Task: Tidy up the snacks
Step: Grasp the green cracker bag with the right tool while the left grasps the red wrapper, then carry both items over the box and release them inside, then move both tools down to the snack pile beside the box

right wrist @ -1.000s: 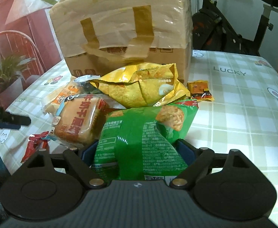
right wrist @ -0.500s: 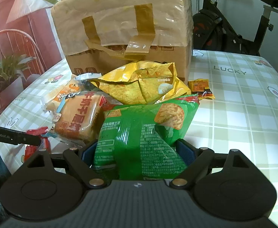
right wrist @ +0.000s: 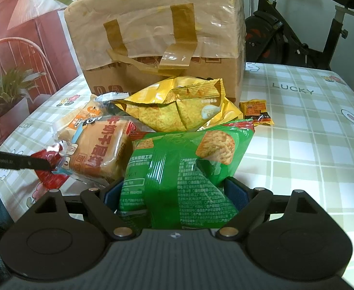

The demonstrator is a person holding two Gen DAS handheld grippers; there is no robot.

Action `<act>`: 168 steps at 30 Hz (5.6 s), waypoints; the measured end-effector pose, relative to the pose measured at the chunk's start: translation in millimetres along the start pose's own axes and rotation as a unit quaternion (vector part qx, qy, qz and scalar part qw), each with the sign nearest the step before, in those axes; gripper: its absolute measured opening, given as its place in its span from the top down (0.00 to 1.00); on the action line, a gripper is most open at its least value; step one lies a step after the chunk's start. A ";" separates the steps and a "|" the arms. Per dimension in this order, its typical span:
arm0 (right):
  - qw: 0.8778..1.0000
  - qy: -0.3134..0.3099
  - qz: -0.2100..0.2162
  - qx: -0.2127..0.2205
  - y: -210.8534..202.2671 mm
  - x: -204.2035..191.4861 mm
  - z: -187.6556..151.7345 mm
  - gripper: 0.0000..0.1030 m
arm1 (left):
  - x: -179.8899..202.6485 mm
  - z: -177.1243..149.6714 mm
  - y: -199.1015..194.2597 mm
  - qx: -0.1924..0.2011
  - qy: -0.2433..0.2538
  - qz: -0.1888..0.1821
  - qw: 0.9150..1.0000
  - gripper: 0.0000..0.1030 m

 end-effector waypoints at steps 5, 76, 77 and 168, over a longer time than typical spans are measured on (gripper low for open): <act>1.000 0.002 0.000 0.000 0.3 -0.3 -0.3 0.15 | -2.4 0.6 5.5 -0.002 0.000 -0.001 1.000 0.94; 0.983 -0.068 -0.033 0.168 -56.8 -2.5 280.6 0.19 | 81.9 274.2 -84.2 0.254 0.073 -0.047 0.963 0.96; 0.985 -0.058 -0.029 0.157 -48.9 1.1 280.0 0.19 | 81.0 274.7 -80.4 0.250 0.074 -0.045 0.964 0.96; 0.993 0.107 -0.048 0.013 32.0 16.1 74.4 0.06 | -27.1 76.7 -24.8 0.101 -0.015 -0.036 0.994 0.19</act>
Point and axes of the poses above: each gripper's, at about its wrist camera, not at the fingertips, and y roughly the way its jaws point, x to its right, z to its top, the point moved 9 cm from there along y, roughly the way its jaws point, and after that the axes turned 12 degrees about -x, right-handed, at the moved point
